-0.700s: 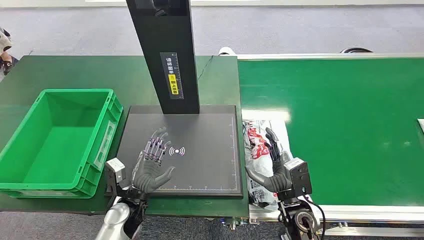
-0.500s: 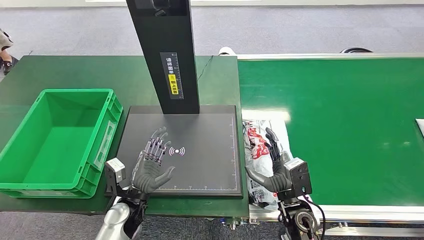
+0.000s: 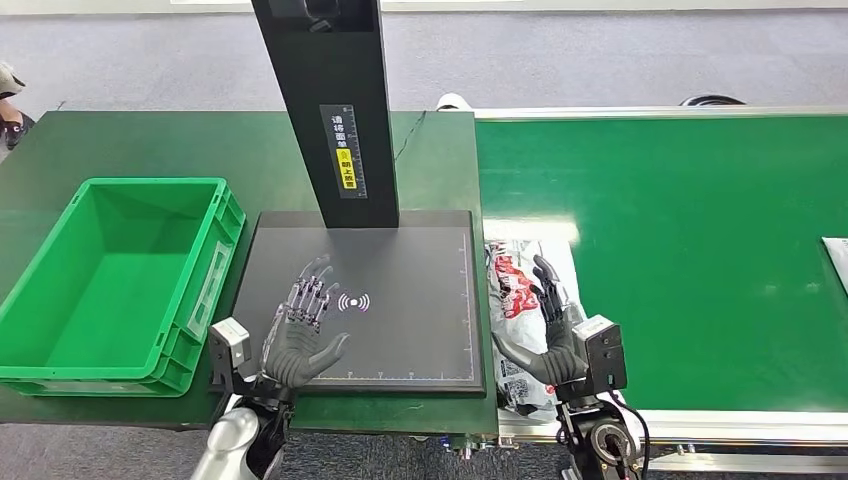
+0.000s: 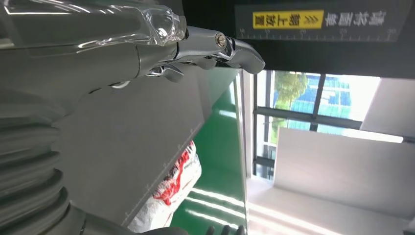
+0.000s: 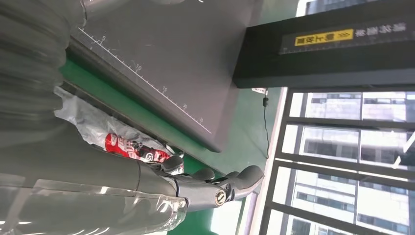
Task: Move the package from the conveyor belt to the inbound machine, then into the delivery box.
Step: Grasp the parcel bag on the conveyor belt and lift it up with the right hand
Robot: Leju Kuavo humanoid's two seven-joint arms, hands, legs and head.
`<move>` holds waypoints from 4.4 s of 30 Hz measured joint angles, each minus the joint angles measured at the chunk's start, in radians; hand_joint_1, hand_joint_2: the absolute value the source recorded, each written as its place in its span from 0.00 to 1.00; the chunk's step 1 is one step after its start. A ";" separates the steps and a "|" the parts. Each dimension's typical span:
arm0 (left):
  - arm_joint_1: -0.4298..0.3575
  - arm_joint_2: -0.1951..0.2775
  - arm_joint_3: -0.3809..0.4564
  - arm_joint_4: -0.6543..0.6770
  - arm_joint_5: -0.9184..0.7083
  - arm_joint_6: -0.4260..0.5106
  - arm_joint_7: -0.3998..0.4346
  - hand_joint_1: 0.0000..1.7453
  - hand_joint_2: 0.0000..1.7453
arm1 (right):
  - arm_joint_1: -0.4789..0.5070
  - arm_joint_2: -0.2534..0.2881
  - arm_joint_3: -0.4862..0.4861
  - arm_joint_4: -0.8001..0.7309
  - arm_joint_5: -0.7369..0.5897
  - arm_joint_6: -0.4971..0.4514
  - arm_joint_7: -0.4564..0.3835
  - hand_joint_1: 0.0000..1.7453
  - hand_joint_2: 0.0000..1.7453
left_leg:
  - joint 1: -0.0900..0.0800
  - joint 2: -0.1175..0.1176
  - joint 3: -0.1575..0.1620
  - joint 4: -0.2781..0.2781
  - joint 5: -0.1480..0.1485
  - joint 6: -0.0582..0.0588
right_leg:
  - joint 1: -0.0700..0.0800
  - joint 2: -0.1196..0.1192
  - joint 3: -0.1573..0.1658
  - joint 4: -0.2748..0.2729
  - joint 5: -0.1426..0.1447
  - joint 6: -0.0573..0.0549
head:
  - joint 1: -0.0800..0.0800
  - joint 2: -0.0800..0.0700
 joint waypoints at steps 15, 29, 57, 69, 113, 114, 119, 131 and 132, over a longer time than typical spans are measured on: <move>0.031 0.013 0.001 -0.033 0.000 0.010 -0.002 0.00 1.00 | 0.020 -0.005 -0.015 -0.031 -0.004 -0.011 0.014 0.00 1.00 | 0.000 0.000 0.000 0.000 0.000 0.000 | 0.000 0.000 0.000 0.000 0.000 0.000 | 0.000 0.000; 0.048 0.017 -0.004 -0.073 -0.125 0.093 -0.018 0.00 1.00 | 0.020 -0.027 -0.059 -0.129 0.305 -0.301 0.044 0.00 1.00 | 0.000 0.000 0.000 0.000 0.000 0.000 | 0.000 0.000 0.000 0.000 0.000 0.000 | 0.000 0.000; 0.050 0.004 -0.024 -0.098 -0.125 0.073 0.040 0.00 1.00 | -0.152 -0.205 -0.170 0.211 0.706 0.033 0.415 0.00 1.00 | 0.000 0.000 0.000 0.000 0.000 0.000 | 0.000 -0.001 0.001 0.000 0.000 0.000 | 0.000 0.000; 0.082 0.024 -0.018 -0.142 -0.083 0.085 0.017 0.00 1.00 | -0.211 -0.180 -0.038 0.225 0.563 -0.183 0.100 0.00 1.00 | 0.000 -0.001 -0.001 0.000 0.000 0.000 | 0.000 -0.001 0.001 0.000 0.000 0.000 | 0.000 0.000; 0.062 0.031 -0.040 -0.108 -0.061 0.096 0.052 0.00 1.00 | -0.267 -0.178 0.113 0.431 0.573 -0.196 0.313 1.00 1.00 | 0.000 -0.001 0.001 0.000 0.000 0.000 | 0.000 -0.001 0.002 0.000 0.000 0.000 | 0.000 0.000; 0.067 0.031 -0.038 -0.113 -0.060 0.097 0.051 0.00 1.00 | -0.261 -0.176 0.107 0.410 0.558 -0.233 0.294 1.00 1.00 | 0.000 -0.001 0.001 0.000 0.000 0.000 | 0.000 -0.001 0.002 0.000 0.000 0.000 | 0.000 0.000; 0.081 0.033 -0.030 -0.136 -0.056 0.102 0.046 0.00 1.00 | -0.236 -0.164 0.070 0.283 0.479 -0.372 0.200 1.00 1.00 | 0.000 -0.001 0.001 0.000 0.000 0.000 | 0.000 -0.001 0.001 0.000 0.000 0.000 | 0.000 0.000; 0.084 0.033 -0.019 -0.145 -0.051 0.122 0.002 0.00 1.00 | -0.142 -0.124 -0.001 -0.026 0.288 -0.538 -0.027 1.00 1.00 | 0.000 0.000 0.001 0.000 0.000 0.000 | 0.000 -0.001 0.001 0.000 0.000 0.000 | 0.000 0.000; 0.084 0.033 -0.019 -0.147 -0.052 0.128 -0.003 0.00 1.00 | -0.140 -0.124 0.001 -0.036 0.284 -0.513 -0.023 1.00 1.00 | 0.000 0.000 0.001 0.000 0.000 0.000 | 0.000 -0.001 0.001 0.000 0.000 0.000 | 0.000 0.000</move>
